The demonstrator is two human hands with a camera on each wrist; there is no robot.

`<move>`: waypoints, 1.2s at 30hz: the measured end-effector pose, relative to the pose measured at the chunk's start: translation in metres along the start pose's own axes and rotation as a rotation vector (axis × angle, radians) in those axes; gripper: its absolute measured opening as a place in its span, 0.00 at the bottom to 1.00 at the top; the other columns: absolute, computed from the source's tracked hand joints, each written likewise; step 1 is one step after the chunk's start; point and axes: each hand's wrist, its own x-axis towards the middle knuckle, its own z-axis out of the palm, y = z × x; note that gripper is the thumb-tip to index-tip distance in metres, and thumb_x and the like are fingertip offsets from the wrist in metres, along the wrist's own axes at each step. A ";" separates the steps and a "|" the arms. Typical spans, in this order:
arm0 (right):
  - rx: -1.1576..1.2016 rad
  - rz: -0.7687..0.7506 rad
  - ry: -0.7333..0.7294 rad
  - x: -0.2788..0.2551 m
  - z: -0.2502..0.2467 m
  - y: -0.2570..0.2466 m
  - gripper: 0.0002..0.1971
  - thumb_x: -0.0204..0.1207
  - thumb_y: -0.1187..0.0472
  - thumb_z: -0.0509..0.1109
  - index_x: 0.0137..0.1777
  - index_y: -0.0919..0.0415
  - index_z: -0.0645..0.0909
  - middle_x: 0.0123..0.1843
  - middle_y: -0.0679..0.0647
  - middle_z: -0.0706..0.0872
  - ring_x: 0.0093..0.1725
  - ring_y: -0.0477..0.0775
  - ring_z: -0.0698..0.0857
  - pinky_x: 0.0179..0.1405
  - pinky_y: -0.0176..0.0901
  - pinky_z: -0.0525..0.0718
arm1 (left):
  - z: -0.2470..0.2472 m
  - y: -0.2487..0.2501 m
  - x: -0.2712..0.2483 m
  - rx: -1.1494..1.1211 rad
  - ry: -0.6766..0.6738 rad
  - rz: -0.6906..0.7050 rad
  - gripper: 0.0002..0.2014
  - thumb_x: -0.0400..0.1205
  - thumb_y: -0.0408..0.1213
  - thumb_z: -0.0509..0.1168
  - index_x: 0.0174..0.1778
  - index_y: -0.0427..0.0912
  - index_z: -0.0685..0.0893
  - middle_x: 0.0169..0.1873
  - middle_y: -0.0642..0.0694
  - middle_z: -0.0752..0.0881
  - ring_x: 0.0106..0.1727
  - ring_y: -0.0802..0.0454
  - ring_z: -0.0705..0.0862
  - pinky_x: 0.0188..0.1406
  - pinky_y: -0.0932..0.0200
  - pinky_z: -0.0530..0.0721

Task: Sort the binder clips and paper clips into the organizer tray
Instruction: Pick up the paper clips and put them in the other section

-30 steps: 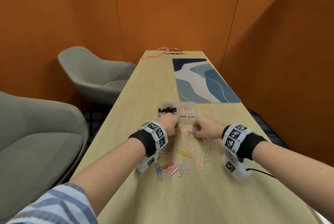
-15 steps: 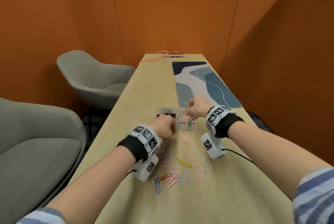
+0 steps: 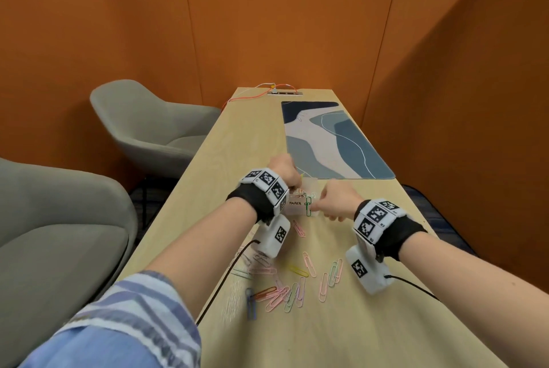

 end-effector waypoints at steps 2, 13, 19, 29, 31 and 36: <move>0.140 0.054 -0.055 0.000 0.009 0.001 0.15 0.69 0.52 0.73 0.28 0.59 0.77 0.26 0.56 0.84 0.23 0.53 0.82 0.22 0.36 0.78 | 0.002 0.003 0.001 0.014 0.006 0.011 0.12 0.74 0.29 0.71 0.51 0.27 0.88 0.47 0.34 0.91 0.53 0.40 0.90 0.56 0.46 0.88; 0.319 0.085 0.036 0.014 0.016 -0.009 0.10 0.74 0.61 0.66 0.33 0.62 0.84 0.24 0.55 0.86 0.23 0.52 0.82 0.26 0.41 0.83 | -0.023 -0.043 -0.053 0.192 0.006 0.105 0.09 0.80 0.35 0.62 0.48 0.40 0.88 0.45 0.39 0.91 0.49 0.40 0.90 0.47 0.50 0.89; 0.176 0.012 0.177 0.015 -0.001 -0.029 0.13 0.78 0.54 0.60 0.38 0.60 0.78 0.40 0.61 0.92 0.42 0.60 0.90 0.50 0.56 0.89 | -0.019 -0.084 -0.070 0.385 -0.076 0.015 0.08 0.79 0.35 0.64 0.51 0.42 0.87 0.51 0.45 0.89 0.43 0.49 0.85 0.40 0.58 0.83; -0.314 -0.200 -0.239 -0.018 0.043 -0.041 0.23 0.81 0.51 0.60 0.68 0.67 0.75 0.65 0.63 0.82 0.66 0.62 0.80 0.60 0.46 0.79 | -0.004 -0.100 -0.085 0.616 -0.213 -0.286 0.33 0.83 0.61 0.49 0.76 0.40 0.70 0.73 0.38 0.76 0.71 0.41 0.77 0.67 0.49 0.76; -0.396 -0.249 -0.237 -0.022 0.049 -0.049 0.27 0.80 0.47 0.60 0.71 0.67 0.73 0.70 0.63 0.80 0.69 0.62 0.78 0.65 0.47 0.77 | 0.005 -0.094 -0.082 0.609 -0.207 -0.287 0.35 0.81 0.64 0.49 0.75 0.41 0.72 0.72 0.37 0.76 0.70 0.40 0.78 0.67 0.49 0.77; -0.523 -0.351 -0.187 -0.033 0.056 -0.048 0.18 0.76 0.61 0.68 0.65 0.64 0.79 0.65 0.62 0.84 0.64 0.63 0.82 0.58 0.48 0.81 | 0.011 -0.080 -0.074 0.648 -0.250 -0.153 0.26 0.73 0.58 0.69 0.59 0.43 0.86 0.55 0.41 0.88 0.56 0.44 0.87 0.55 0.53 0.86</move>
